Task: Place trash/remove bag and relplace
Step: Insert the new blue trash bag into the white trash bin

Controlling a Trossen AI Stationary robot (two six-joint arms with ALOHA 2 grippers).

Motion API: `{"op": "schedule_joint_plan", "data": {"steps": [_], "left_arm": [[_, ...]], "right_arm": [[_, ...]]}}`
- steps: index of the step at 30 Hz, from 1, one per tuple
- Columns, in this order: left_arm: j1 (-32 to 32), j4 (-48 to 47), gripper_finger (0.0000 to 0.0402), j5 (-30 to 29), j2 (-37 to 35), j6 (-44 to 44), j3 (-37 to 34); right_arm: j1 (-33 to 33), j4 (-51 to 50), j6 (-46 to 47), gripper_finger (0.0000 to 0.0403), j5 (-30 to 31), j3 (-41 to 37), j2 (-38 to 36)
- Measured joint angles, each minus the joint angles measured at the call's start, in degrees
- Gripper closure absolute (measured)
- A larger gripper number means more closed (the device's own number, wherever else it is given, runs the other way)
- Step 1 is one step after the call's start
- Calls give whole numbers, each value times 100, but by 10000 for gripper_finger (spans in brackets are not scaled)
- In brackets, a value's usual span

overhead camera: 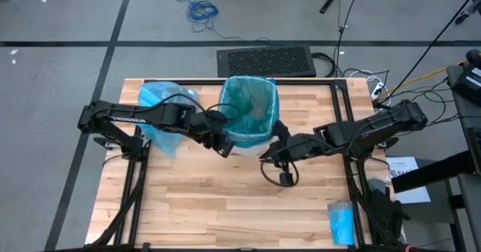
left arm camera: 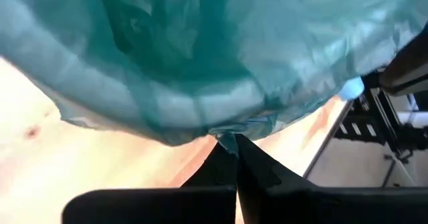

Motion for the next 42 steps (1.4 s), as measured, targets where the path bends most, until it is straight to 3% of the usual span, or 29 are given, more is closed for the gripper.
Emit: {"op": "schedule_joint_plan", "data": {"steps": [5,12,18,27,33,42], "left_arm": [[-121,3,401,148,0,-5,2],[-201,40,402,57,0,-131,4],[-257,103,402,-121,0,-156,7],[-292,1040,401,-94,0,-154,11],[-452,815,401,371,0,-174,11],[-519,218,401,338,0,-453,11]], "right_arm": [[191,53,-214,386,965,0,-36],[82,394,-265,401,1652,0,132],[61,521,-230,402,1901,2,143],[-104,264,520,403,2093,-428,174],[-96,315,515,403,2077,-455,174],[-112,300,490,403,2046,-457,174]]}}
